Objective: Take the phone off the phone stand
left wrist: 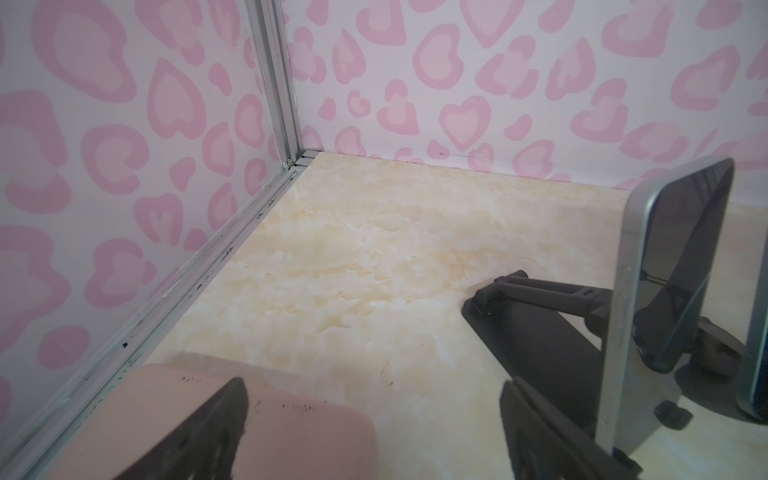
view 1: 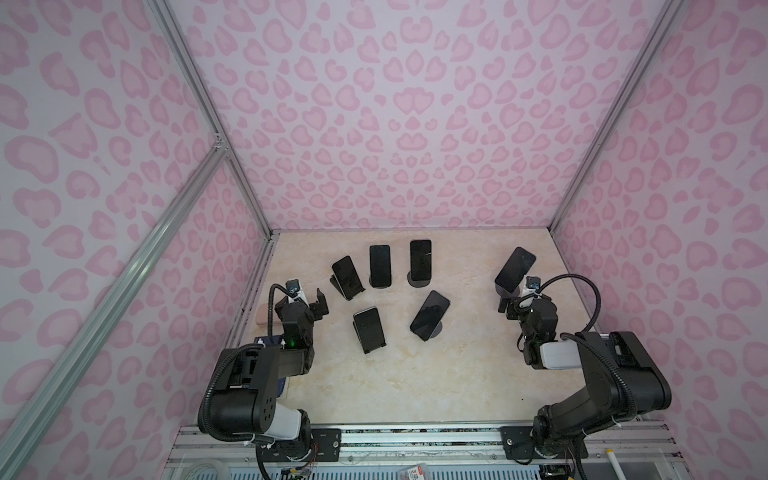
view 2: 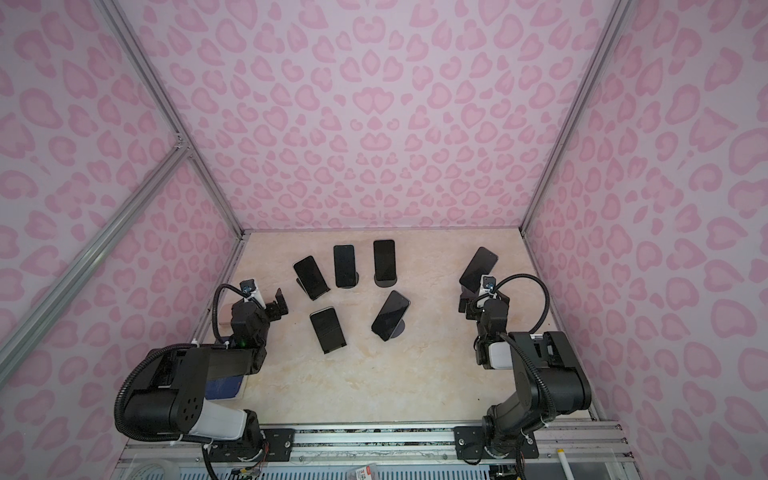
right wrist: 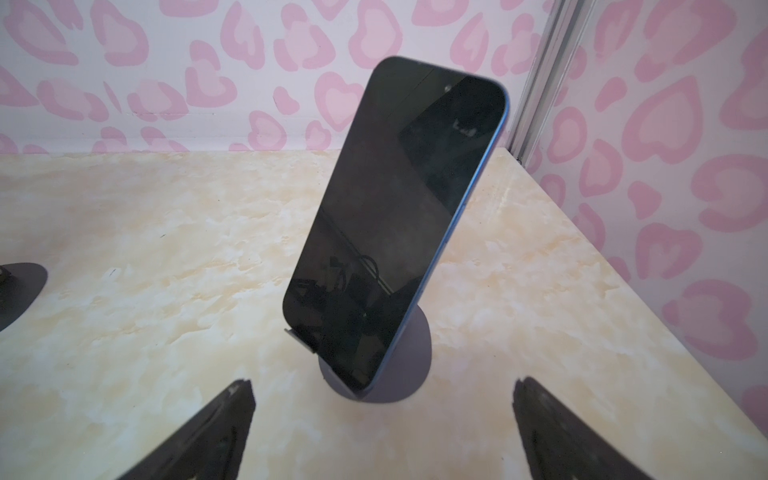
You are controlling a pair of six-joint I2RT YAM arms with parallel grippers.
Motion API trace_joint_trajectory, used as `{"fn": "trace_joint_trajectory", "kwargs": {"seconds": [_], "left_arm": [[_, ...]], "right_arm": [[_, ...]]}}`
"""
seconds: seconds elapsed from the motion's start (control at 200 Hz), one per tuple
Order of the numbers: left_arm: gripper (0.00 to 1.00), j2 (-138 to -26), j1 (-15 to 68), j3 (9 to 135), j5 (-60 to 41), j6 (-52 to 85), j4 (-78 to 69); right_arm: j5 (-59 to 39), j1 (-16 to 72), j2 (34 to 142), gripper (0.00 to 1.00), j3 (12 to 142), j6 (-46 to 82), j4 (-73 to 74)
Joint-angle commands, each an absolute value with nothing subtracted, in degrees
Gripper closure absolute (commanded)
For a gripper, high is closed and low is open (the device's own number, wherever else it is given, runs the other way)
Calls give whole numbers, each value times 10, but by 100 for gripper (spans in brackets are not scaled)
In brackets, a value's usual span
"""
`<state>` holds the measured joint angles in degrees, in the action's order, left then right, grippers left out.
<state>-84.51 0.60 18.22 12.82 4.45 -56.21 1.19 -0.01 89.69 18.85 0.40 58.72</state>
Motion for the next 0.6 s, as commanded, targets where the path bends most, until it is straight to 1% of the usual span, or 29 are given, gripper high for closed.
{"fn": "trace_joint_trajectory", "kwargs": {"seconds": [0.0, 0.49, 0.595], "left_arm": [[2, -844, 6, 183, 127, 43, -574], [2, -841, 6, 179, 127, 42, -578], [2, -818, 11, 189, 164, 47, -545]], "right_arm": [[11, 0, 898, 0, 186, 3, 602], [5, -6, 899, 0, 187, 9, 601], [5, -5, 898, 0, 185, 9, 604]]}}
